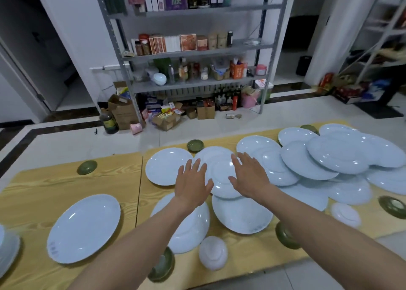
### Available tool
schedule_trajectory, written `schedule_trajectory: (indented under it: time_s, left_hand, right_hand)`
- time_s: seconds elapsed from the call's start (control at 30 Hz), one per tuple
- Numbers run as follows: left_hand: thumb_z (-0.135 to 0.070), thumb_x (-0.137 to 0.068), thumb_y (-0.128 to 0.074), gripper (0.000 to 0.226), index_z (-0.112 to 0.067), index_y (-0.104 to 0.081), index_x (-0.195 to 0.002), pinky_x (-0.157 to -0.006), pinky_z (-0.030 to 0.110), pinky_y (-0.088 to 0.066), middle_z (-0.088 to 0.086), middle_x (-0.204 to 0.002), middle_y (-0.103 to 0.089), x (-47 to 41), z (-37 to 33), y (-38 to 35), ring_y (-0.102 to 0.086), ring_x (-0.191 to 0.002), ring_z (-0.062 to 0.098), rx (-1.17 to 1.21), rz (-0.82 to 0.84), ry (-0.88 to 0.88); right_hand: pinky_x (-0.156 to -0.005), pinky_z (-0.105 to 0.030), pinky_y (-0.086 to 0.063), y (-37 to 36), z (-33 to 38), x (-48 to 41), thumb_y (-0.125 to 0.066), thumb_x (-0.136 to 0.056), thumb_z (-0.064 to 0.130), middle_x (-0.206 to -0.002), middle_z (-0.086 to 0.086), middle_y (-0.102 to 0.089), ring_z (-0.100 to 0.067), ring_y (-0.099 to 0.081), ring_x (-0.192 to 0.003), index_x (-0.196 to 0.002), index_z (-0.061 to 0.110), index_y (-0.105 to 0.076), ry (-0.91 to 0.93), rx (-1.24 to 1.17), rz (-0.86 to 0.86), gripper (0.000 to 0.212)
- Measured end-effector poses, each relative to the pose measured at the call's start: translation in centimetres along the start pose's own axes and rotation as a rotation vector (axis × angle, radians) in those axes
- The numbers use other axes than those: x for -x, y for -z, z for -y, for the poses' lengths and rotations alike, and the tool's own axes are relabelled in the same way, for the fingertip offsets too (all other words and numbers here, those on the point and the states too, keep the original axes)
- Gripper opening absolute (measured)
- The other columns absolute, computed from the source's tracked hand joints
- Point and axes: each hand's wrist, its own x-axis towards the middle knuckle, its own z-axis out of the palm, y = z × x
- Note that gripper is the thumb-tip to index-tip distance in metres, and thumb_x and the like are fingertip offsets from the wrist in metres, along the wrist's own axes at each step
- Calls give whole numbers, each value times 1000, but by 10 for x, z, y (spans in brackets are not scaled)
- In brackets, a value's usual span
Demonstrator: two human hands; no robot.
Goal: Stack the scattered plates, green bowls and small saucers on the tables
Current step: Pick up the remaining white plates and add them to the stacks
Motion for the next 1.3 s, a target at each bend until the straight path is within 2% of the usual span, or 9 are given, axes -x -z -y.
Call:
schedule_trajectory:
  time_s: [0.3, 0.47, 0.6, 0.7, 0.83, 0.93, 1.03, 1.13, 1.3]
  left_hand:
    - [-49, -100, -32, 60, -21, -25, -153, -121, 43, -14, 4, -163, -16, -55, -16, -29, -10, -150, 27, 56, 33, -70]
    - [-48, -100, -33, 59, -20, -27, -152, -120, 42, -15, 6, -162, -18, -79, -18, -42, -13, -150, 27, 56, 64, -68]
    - [-45, -100, -36, 55, -19, -33, -149, -115, 40, -22, 6, -158, -27, -94, -20, -57, -22, -146, 26, 62, 70, -36]
    - [-45, -98, -40, 55, -21, -36, -148, -110, 40, -30, 4, -154, -35, -104, -22, -71, -32, -140, 25, 150, 123, 83]
    - [-41, -92, -56, 57, -16, -45, -143, -101, 38, -43, 10, -140, -50, -121, -20, -94, -47, -128, 29, 506, 205, 440]
    - [-42, -90, -61, 65, -14, -40, -145, -102, 41, -42, 14, -142, -45, -129, -17, -110, -43, -131, 31, 625, 240, 664]
    - [-46, -87, -64, 73, -11, -36, -145, -105, 41, -38, 14, -144, -42, -132, -17, -128, -37, -135, 32, 668, 264, 779]
    - [-48, -82, -69, 77, -11, -39, -142, -105, 44, -41, 14, -140, -46, -134, -16, -143, -42, -131, 32, 794, 252, 897]
    - [-41, -82, -74, 76, -7, -42, -141, -101, 41, -45, 12, -138, -50, -134, -20, -150, -48, -127, 30, 927, 148, 990]
  right_hand:
    - [-122, -39, -10, -15, -24, -31, -39, -103, 41, -165, -9, -10, -25, -7, -152, -157, 12, -9, -124, -77, 17, 69]
    - [-121, -36, -14, -26, -34, -50, -39, -102, 43, -164, -8, -15, -24, -12, -151, -157, 12, -12, -124, -100, 39, 69]
    - [-117, -36, -22, -36, -48, -70, -46, -101, 43, -162, -9, -21, -25, -20, -149, -156, 13, -18, -156, -251, 77, 70]
    - [-111, -39, -33, -52, -60, -89, -53, -97, 41, -155, -11, -35, -27, -31, -143, -150, 9, -31, -220, -431, 133, 66]
    - [-92, -34, -42, -73, -77, -113, -65, -89, 35, -130, -10, -58, -30, -52, -124, -126, 6, -54, -407, -692, 165, 48]
    - [-80, -29, -42, -88, -87, -125, -67, -86, 30, -119, -9, -63, -29, -58, -111, -118, 6, -59, -538, -842, 232, 41]
    - [-73, -29, -43, -102, -97, -133, -67, -84, 26, -108, -10, -62, -26, -58, -95, -108, 5, -58, -624, -912, 292, 33]
    - [-70, -29, -45, -111, -102, -141, -69, -81, 28, -109, -9, -63, -25, -59, -91, -112, 4, -59, -661, -972, 309, 40]
    - [-81, -36, -55, -119, -101, -151, -76, -71, 32, -107, -7, -64, -27, -63, -95, -113, 8, -58, -695, -983, 313, 51]
